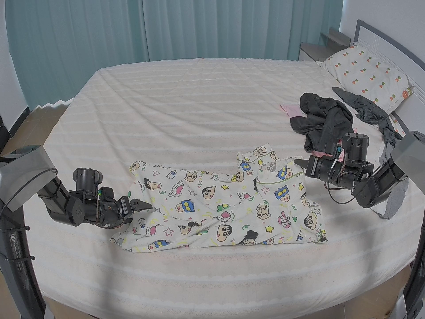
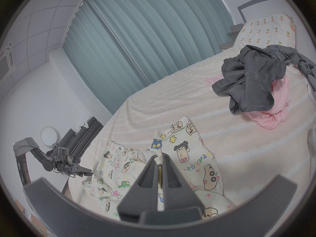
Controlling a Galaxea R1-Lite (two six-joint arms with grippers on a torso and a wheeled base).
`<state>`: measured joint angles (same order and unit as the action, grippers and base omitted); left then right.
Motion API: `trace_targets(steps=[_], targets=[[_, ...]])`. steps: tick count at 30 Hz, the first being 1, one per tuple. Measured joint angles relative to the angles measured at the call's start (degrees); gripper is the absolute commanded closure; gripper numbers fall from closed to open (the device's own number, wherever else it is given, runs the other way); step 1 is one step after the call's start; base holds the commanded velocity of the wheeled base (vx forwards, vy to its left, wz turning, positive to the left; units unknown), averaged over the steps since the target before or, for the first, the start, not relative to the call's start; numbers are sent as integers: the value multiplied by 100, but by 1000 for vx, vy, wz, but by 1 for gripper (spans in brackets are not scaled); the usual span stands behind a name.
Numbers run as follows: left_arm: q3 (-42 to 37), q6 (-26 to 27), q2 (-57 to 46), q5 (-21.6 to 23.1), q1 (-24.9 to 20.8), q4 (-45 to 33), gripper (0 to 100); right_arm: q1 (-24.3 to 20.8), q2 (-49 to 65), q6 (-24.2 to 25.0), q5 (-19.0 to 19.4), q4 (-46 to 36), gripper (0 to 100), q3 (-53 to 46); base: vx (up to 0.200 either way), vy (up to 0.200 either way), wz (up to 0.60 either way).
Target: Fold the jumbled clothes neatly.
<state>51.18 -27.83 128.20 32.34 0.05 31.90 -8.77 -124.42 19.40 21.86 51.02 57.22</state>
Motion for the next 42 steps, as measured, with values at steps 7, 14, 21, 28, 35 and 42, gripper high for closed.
trace_targets(steps=[7,14,21,28,35,42], targets=[[22,-17,74,55,-32,-2,100,0,0,6,1,7,100,-15,0,0,0],[11,-17,184,59,-18,-18,100,11,33,15,9,20,100,-65,0,0,0],[-49,-22,61,55,79,-13,100,22,113,17,9,207,100,-246,0,0,0],[-230,-128,-460,52,199,-11,100,34,311,48,23,369,100,-485,0,0,0],[-521,-176,-1185,22,227,4,100,50,571,63,48,427,100,-662,0,0,0],[-851,-156,-1718,-5,234,176,100,59,936,85,72,433,100,-918,0,0,0]])
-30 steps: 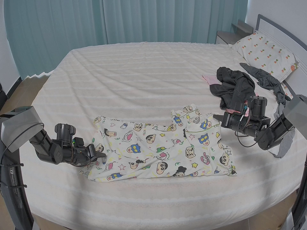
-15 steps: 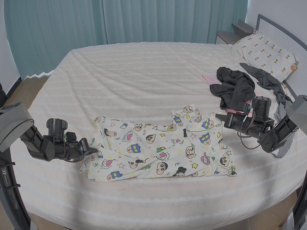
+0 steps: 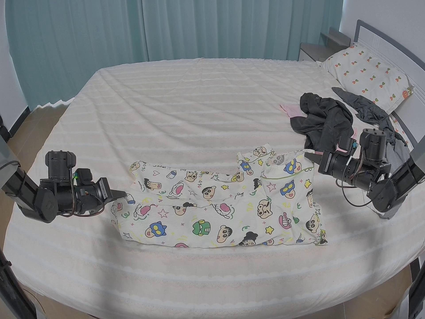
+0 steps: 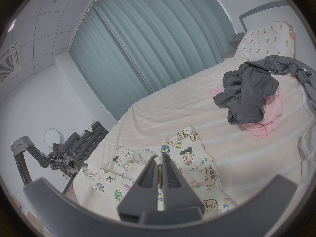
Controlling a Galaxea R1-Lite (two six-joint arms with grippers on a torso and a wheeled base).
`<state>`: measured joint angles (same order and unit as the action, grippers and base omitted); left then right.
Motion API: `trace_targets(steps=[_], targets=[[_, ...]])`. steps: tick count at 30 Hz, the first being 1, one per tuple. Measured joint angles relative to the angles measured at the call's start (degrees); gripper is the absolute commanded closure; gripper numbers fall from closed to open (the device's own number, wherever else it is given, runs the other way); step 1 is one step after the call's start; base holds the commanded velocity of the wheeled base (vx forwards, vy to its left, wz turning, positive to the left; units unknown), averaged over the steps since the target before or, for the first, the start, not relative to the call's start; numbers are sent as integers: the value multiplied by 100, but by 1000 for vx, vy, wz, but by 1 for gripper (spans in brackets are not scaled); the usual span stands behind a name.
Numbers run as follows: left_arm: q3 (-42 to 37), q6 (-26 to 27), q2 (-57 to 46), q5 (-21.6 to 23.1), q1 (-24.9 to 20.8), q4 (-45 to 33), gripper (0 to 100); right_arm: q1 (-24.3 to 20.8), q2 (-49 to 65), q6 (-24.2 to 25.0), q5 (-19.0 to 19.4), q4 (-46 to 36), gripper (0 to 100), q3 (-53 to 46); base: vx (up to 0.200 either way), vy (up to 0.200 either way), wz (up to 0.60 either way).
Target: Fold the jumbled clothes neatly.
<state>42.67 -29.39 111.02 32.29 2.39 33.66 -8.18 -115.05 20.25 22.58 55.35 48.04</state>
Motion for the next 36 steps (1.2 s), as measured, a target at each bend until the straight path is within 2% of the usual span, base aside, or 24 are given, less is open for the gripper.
trace_targets(steps=[15,24,29,36], targets=[[-847,-118,-416,-17,113,1136,100,2,642,197,110,2,100,-345,0,0,0],[-1379,-241,-809,71,400,1213,100,27,1320,200,325,0,100,-920,0,0,0],[-1619,-422,-1168,347,590,1221,100,63,1818,200,451,0,100,-1357,0,0,0],[-2030,-457,-1443,468,679,1319,100,83,2415,194,597,-4,100,-1974,0,0,0]])
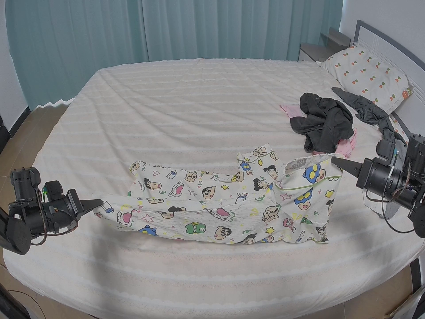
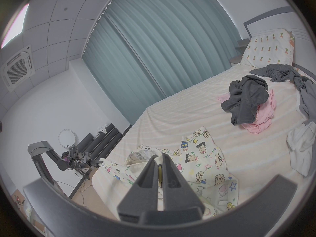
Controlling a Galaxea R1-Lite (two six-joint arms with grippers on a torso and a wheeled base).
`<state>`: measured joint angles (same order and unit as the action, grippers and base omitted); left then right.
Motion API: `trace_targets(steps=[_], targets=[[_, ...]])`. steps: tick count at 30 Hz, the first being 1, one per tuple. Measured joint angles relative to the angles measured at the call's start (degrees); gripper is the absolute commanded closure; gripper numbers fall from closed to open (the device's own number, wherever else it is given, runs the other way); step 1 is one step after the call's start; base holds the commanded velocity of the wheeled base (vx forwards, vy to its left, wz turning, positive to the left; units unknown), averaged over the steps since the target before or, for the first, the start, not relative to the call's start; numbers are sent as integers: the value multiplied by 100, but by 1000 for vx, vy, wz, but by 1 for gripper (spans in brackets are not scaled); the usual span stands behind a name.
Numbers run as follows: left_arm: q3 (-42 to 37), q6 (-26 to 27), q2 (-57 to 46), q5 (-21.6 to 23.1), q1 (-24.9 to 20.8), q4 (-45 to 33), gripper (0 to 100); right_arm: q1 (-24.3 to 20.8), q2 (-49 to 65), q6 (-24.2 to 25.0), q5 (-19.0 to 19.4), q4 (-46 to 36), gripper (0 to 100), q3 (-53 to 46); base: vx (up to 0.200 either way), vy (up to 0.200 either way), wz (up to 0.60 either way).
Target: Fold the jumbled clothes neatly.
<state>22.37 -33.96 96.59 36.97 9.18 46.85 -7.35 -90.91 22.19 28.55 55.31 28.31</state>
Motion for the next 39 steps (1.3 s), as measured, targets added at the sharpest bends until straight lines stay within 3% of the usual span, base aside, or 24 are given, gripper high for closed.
trace_targets(steps=[12,29,39], targets=[[-514,46,-141,-11,55,294,100,-4,872,-44,282,-18,100,-1042,0,0,0],[-1298,752,-310,-5,112,290,100,-50,1897,-68,405,-194,100,-2070,0,0,0],[-1697,831,-642,-5,140,274,100,-91,2762,-73,424,-1418,100,-2241,0,0,0]])
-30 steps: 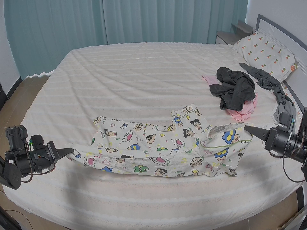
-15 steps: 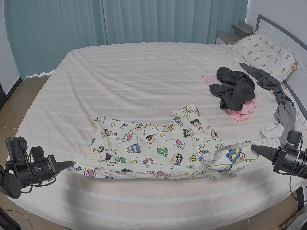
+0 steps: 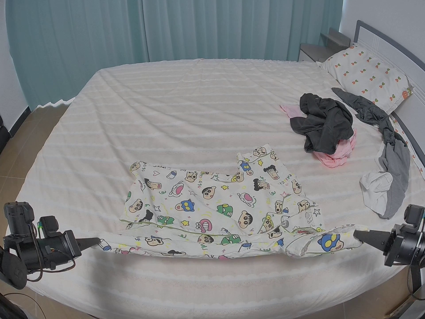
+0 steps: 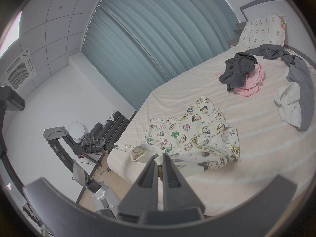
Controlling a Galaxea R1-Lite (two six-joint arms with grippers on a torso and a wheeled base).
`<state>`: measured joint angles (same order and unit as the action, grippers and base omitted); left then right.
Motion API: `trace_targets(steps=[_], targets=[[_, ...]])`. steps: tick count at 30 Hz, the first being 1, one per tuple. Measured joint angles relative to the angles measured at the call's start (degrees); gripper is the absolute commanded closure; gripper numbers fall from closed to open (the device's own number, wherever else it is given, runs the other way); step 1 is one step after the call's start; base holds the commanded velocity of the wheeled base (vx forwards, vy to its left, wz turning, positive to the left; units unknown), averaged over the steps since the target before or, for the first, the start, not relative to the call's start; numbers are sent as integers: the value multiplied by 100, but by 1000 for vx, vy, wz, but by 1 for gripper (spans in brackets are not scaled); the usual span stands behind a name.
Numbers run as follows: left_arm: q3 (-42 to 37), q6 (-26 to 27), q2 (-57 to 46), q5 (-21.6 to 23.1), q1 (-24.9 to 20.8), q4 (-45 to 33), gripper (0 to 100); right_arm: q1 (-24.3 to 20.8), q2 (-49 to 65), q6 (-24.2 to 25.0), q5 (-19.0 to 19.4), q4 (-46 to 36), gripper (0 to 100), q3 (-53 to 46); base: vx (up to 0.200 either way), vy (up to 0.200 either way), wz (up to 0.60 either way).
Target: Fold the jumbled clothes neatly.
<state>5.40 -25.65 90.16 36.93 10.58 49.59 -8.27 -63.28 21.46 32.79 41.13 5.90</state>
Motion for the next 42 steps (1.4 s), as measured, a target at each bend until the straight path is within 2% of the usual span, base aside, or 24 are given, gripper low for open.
trace_targets(steps=[10,14,22,34,42], targets=[[-286,1,-367,2,5,-38,100,-196,1133,0,11,-1812,100,341,0,0,0],[-362,6,-458,2,2,-268,100,-260,1463,0,7,-2217,100,496,0,0,0],[-400,302,-780,2,2,-846,100,-293,1797,-2,7,-2348,100,558,0,0,0],[-345,364,-1585,-1,-22,-1814,100,-304,2031,-66,11,-2853,100,580,0,0,0],[-304,466,-1812,0,-22,-1937,100,-313,2161,-575,11,-3374,100,578,0,0,0]])
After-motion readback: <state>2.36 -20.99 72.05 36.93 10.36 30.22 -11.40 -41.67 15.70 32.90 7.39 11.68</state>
